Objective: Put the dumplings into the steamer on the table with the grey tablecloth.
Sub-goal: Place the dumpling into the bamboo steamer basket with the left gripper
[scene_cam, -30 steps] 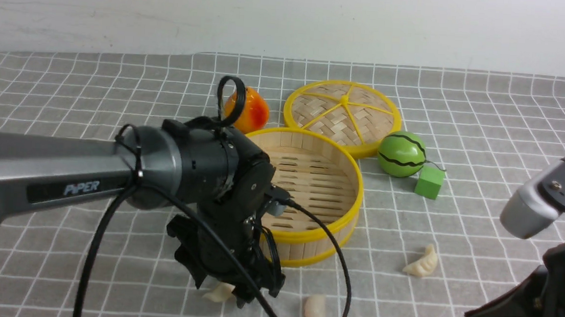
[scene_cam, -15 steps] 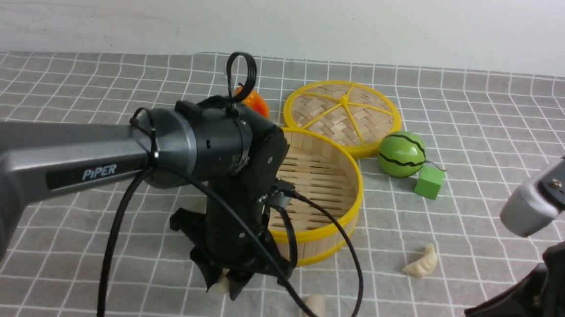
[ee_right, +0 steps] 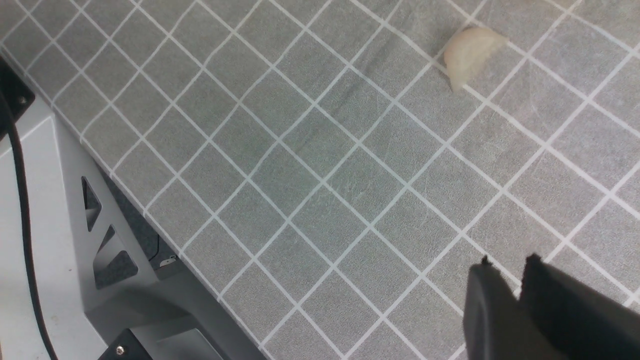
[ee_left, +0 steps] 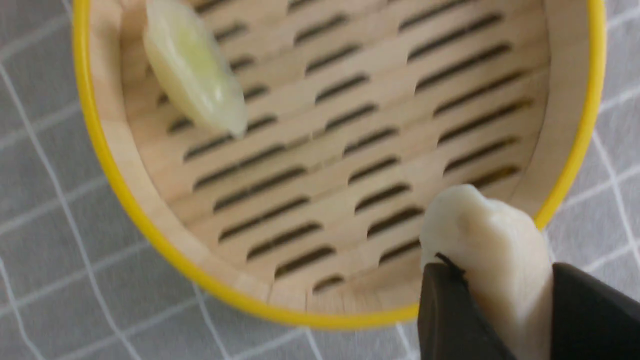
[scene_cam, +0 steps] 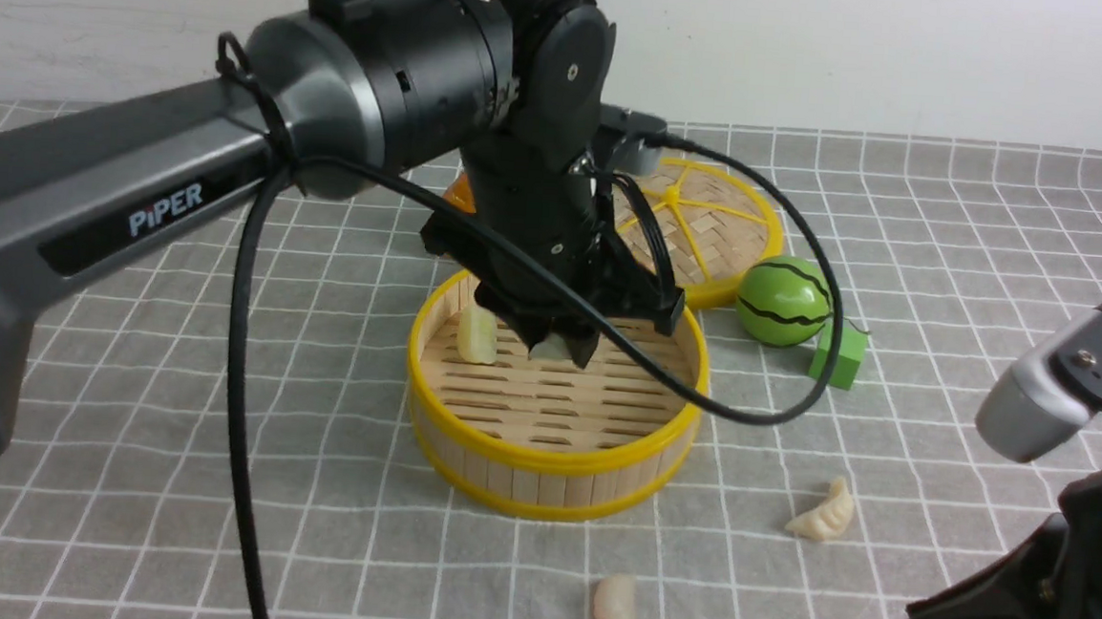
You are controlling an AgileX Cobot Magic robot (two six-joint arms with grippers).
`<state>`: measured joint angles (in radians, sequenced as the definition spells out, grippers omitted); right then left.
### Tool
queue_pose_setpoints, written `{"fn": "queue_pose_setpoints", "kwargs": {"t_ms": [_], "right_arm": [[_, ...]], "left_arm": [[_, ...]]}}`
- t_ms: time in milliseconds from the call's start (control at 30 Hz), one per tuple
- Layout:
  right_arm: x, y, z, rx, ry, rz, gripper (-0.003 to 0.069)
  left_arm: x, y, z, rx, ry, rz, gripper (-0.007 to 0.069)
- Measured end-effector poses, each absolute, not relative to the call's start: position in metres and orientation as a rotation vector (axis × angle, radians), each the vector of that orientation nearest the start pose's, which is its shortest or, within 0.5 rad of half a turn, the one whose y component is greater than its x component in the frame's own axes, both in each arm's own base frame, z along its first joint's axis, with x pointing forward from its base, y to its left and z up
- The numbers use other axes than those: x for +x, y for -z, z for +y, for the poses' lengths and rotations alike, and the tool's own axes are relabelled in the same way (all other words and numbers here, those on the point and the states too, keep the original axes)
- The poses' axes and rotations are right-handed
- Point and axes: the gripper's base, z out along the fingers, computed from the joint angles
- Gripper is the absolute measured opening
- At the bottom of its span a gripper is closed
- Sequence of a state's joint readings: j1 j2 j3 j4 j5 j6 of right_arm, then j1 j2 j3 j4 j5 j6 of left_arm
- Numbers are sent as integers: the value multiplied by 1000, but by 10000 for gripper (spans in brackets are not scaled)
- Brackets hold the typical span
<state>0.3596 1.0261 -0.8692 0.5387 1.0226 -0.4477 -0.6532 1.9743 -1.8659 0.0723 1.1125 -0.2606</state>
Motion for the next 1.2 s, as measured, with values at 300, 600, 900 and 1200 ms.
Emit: {"fn": "queue_pose_setpoints", "kwargs": {"t_ms": [300, 600, 900, 1200], "right_arm": [[155, -319, 101, -805, -662, 2445, 112], [156, -319, 101, -805, -659, 2445, 114], [156, -319, 101, -805, -659, 2445, 115], [157, -322, 101, -802, -654, 2439, 122]], "left_arm": [[384, -251, -275, 475, 160, 2606, 227], [412, -212, -267, 353, 242, 2653, 227], [420, -206, -270, 346, 263, 2617, 389], [419, -241, -267, 362, 189, 2663, 449]]}}
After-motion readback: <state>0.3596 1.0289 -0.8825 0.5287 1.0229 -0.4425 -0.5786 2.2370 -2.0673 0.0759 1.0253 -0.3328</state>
